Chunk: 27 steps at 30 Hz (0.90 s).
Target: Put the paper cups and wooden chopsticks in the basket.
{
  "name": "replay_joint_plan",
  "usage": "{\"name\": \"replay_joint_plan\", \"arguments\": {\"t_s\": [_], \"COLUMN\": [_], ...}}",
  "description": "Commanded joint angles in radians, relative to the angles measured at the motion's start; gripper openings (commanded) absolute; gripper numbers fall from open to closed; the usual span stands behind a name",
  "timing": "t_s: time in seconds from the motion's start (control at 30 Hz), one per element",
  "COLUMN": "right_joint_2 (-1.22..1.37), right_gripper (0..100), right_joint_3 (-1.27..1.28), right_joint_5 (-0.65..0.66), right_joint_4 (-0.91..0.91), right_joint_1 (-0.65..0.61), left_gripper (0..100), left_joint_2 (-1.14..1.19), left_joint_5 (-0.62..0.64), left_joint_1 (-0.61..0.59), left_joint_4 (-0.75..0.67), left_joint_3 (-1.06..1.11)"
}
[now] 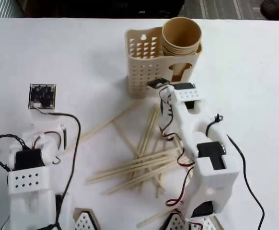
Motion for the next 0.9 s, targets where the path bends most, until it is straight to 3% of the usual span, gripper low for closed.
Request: {"name": "replay_joint_plan", "arguments": {"t_s": [0.0, 0.27, 0.6, 0.87], "right_joint_2": [0.004, -0.142, -0.443, -0.739], "right_gripper": [4.3, 1.8, 1.7, 1.7], "right_joint_3": [-0.017, -0.009, -0.011, -0.020], "right_joint_5": [0.006, 0.006, 0.006, 0.006], "right_joint_4": [-0.027, 0.005, 0.176, 0.177], "right_joint_1": [-0.002, -0.007, -0.110, -0.182], "left_gripper": [2, 2, 2, 2], "left_joint_2": [-0.018, -0.018, -0.018, -0.018], "left_joint_5": [-0.008, -0.008, -0.008, -0.008], "left_joint_1": [-0.010, -0.010, -0.010, -0.010], "left_joint_4": [-0.020, -0.020, -0.020, -0.020], "left_joint_3": [-0.005, -0.005, -0.005, -0.005]}}
